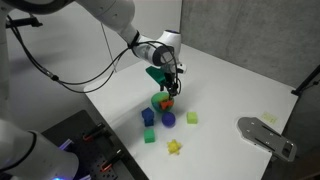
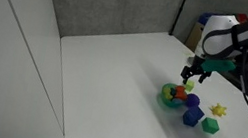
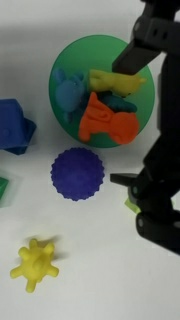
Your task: Remove the orange bear toy from the green bowl and put it on the lime green building block
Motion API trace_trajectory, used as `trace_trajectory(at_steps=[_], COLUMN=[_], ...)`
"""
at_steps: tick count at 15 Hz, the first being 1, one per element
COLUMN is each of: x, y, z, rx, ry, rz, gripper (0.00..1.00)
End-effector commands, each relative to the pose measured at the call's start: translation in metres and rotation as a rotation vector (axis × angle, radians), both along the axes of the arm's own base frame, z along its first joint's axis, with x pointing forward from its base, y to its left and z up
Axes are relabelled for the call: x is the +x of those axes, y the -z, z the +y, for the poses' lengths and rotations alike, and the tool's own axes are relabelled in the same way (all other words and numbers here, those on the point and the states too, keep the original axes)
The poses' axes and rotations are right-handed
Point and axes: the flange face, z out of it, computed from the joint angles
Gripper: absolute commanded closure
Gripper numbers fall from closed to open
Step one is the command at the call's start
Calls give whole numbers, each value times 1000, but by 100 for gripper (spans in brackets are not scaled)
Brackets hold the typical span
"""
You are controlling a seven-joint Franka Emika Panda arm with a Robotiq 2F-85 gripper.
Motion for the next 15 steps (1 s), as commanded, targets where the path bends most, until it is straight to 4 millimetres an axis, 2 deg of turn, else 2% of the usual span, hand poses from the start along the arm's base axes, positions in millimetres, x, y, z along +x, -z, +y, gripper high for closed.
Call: trace_trajectory(at_steps=[1, 8, 15], x=[1, 12, 7], y=[-1, 37, 74], z=[0, -4, 13], rx=[0, -63, -80], ry=[0, -30, -67], rz=[0, -104, -118], gripper=[0, 0, 0])
